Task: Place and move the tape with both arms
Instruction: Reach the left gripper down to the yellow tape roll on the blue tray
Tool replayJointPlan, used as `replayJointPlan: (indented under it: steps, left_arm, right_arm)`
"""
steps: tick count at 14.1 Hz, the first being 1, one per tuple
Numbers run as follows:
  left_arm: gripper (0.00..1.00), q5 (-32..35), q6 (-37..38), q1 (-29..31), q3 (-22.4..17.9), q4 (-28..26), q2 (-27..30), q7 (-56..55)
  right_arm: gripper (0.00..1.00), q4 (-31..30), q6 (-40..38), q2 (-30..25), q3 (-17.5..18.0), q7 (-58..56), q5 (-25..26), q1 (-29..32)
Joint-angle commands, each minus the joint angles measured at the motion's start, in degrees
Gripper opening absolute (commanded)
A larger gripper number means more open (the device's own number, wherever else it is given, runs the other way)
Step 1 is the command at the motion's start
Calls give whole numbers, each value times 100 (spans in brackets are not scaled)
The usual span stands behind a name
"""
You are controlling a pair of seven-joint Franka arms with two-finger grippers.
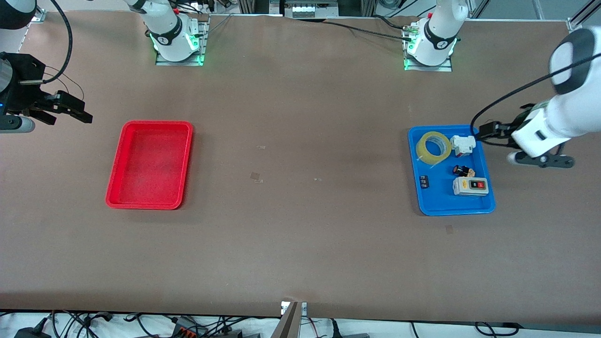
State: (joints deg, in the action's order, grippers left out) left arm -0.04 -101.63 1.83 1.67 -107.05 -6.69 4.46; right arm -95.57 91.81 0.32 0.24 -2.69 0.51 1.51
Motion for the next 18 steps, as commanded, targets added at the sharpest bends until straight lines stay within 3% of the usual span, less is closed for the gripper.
replayJointPlan:
  steps: [1, 5, 11, 18]
  left_arm:
    - [100, -84, -1057, 1, 61, -1113, 177, 11]
    - [100, -84, -2876, 1, 115, -2450, 11, 3]
    - [100, -128, -3091, 1, 123, -2470, -587, -15]
    - [97, -242, -3135, 19, 123, -2470, -913, -24]
  right_arm:
    - [100, -5, -84, -111, 108, -65, 98, 77]
    - [100, -5, 3, -111, 108, -56, 98, 77]
    - [100, -5, -23, -111, 108, -48, 195, 69]
    - [100, -5, -49, -111, 108, -39, 195, 77]
